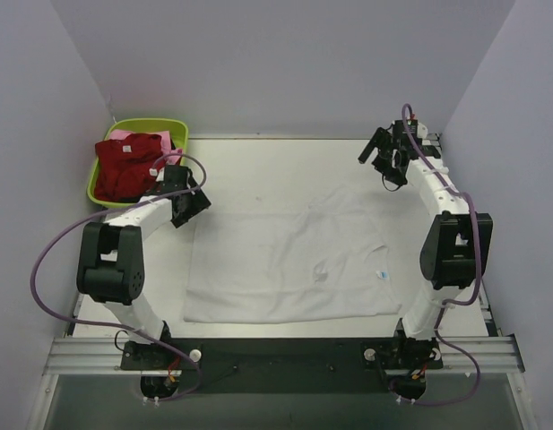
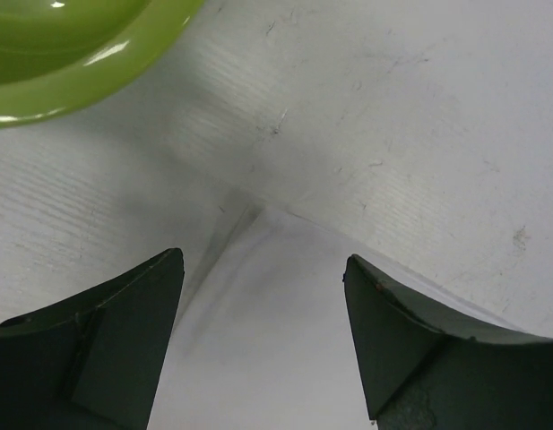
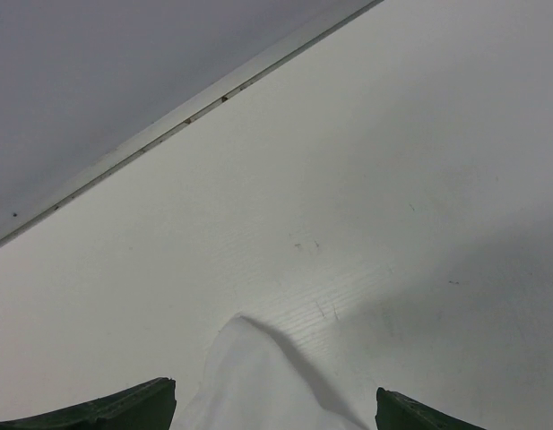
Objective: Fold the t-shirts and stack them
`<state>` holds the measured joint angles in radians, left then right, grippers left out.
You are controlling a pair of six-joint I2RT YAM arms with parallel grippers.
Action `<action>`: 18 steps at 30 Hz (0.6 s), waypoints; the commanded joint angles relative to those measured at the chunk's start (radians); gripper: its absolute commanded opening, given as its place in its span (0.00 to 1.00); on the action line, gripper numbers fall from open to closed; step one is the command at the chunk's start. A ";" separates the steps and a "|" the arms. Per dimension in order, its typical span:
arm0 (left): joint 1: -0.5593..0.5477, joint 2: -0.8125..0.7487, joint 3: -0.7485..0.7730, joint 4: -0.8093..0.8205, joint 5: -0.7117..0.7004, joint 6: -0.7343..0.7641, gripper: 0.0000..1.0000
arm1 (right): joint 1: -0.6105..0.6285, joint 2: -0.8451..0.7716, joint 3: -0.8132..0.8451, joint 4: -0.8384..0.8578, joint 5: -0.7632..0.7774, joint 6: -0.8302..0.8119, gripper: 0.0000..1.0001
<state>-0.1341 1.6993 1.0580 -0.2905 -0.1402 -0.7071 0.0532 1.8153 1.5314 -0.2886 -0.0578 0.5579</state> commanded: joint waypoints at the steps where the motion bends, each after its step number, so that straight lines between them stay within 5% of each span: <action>1: 0.010 0.060 0.095 0.071 0.019 -0.022 0.81 | -0.013 0.038 0.036 0.002 -0.048 -0.001 0.93; 9: 0.007 0.172 0.169 0.082 0.065 -0.043 0.65 | -0.013 0.088 0.055 0.020 -0.062 0.004 0.92; 18: 0.002 0.200 0.194 0.042 0.054 -0.042 0.61 | -0.012 0.113 0.055 0.023 -0.074 0.008 0.92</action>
<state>-0.1295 1.9003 1.2034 -0.2474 -0.0883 -0.7479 0.0353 1.9186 1.5509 -0.2726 -0.1207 0.5594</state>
